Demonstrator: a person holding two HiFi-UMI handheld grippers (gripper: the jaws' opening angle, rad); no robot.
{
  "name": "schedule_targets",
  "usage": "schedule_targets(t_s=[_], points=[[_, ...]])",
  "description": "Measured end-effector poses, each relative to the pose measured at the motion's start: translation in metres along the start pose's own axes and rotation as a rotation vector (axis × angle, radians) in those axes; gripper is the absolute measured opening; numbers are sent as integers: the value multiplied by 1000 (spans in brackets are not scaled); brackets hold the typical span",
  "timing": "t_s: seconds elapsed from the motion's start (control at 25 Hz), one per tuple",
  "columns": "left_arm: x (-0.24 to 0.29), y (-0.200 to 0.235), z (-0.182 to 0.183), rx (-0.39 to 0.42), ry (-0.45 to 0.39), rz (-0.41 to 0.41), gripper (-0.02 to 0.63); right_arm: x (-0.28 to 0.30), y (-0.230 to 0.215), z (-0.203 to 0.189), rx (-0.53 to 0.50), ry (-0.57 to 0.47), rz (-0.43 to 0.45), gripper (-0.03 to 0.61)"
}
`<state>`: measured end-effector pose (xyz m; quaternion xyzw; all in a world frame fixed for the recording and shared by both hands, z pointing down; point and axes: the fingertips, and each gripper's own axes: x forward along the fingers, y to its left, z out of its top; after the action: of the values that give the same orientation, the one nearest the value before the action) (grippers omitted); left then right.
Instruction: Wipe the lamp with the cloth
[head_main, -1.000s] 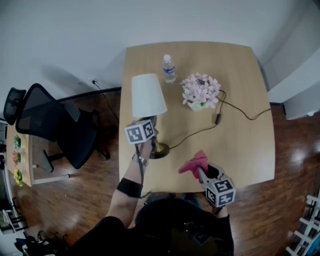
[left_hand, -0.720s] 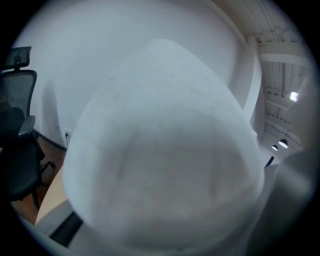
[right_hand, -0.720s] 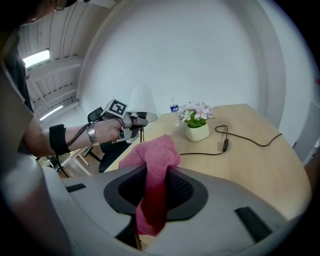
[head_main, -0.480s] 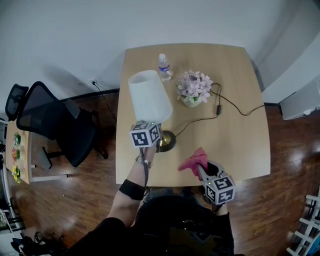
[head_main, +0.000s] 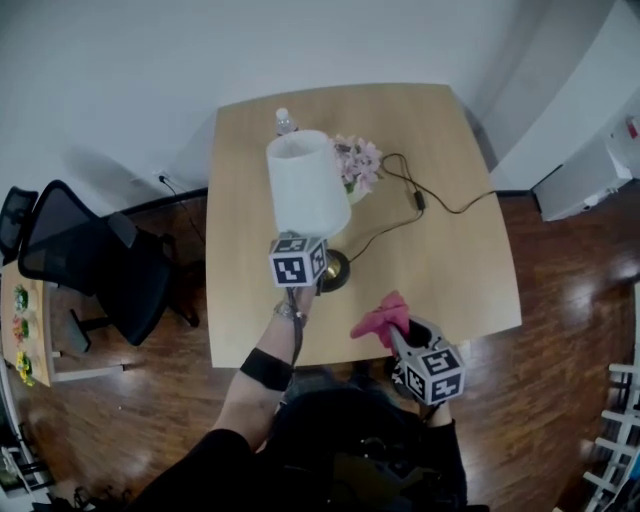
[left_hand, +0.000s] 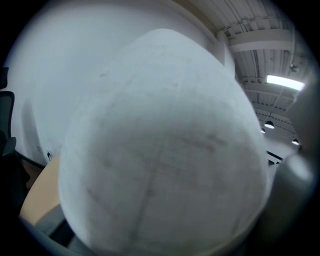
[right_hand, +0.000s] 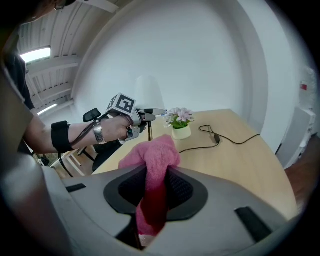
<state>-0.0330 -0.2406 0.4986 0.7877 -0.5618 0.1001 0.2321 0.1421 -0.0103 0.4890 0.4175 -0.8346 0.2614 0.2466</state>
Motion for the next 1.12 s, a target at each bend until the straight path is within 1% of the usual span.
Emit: schedule_targets(t_s=[0.16, 0.44, 0.64, 0.76, 0.84, 0.92, 1.0, 1.12], points=[[10, -24, -9, 44, -35, -4, 67, -6, -9, -4, -17, -9, -20, 86], [2, -47, -20, 107, -132, 19, 67, 1, -4, -7, -52, 7, 6, 83], [-11, -58, -33, 158, -150, 14, 69, 2, -3, -12, -59, 19, 29, 83], [-18, -61, -40, 170, -167, 8, 67, 2, -2, -17, -60, 30, 43, 83], [-20, -60, -44, 162, -166, 12, 69, 1, 0, -17, -65, 29, 49, 83], [-23, -57, -51, 136, -135, 13, 77, 0, 0, -17, -74, 26, 53, 83], [-26, -56, -62, 112, -99, 3, 107, -1, -1, -19, -82, 25, 55, 83], [-36, -59, -81, 135, -69, -7, 110, -1, 0, -26, -87, 31, 65, 83]])
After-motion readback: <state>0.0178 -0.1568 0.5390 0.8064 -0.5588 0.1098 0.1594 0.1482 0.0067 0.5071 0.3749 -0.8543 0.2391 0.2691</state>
